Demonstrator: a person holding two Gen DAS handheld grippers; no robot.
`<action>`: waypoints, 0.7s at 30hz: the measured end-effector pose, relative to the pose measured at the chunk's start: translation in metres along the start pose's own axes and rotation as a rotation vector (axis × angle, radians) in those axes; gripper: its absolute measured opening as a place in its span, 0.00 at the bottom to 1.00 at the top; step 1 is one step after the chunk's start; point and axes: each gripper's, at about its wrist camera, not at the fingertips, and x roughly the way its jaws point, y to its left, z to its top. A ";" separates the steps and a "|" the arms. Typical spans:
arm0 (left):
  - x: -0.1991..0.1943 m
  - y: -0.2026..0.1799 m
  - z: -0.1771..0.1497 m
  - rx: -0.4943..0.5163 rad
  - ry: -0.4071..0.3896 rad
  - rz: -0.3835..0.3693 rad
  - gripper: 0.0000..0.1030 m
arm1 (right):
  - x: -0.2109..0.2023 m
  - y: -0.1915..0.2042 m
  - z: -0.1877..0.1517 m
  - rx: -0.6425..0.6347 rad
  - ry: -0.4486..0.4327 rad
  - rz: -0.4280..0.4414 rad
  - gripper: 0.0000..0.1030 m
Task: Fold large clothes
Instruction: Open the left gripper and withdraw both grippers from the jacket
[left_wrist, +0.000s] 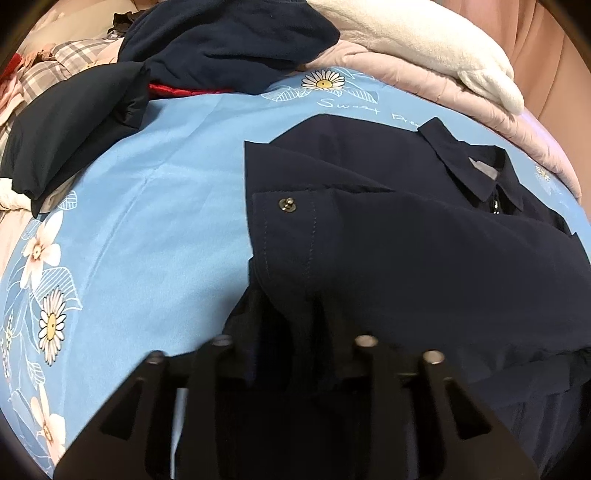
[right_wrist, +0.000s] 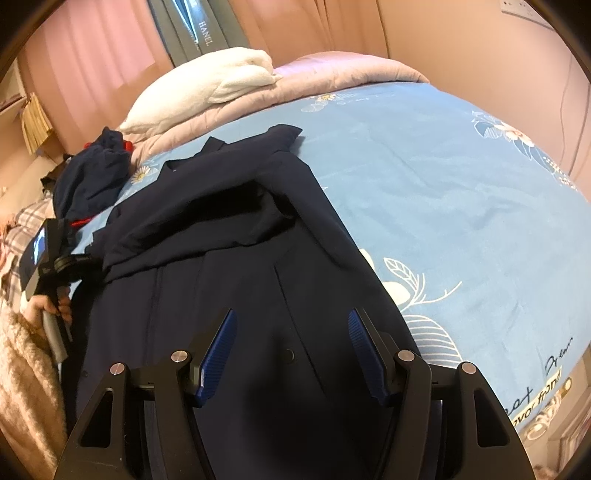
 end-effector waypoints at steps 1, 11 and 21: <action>-0.003 0.002 0.000 -0.009 0.004 0.000 0.56 | 0.000 0.000 0.000 -0.002 -0.002 -0.001 0.61; -0.078 0.045 -0.002 -0.136 -0.071 -0.138 0.73 | -0.006 0.006 0.006 -0.016 -0.036 -0.003 0.61; -0.165 0.076 -0.052 -0.122 -0.185 -0.166 0.93 | -0.027 0.021 0.007 -0.064 -0.090 -0.008 0.61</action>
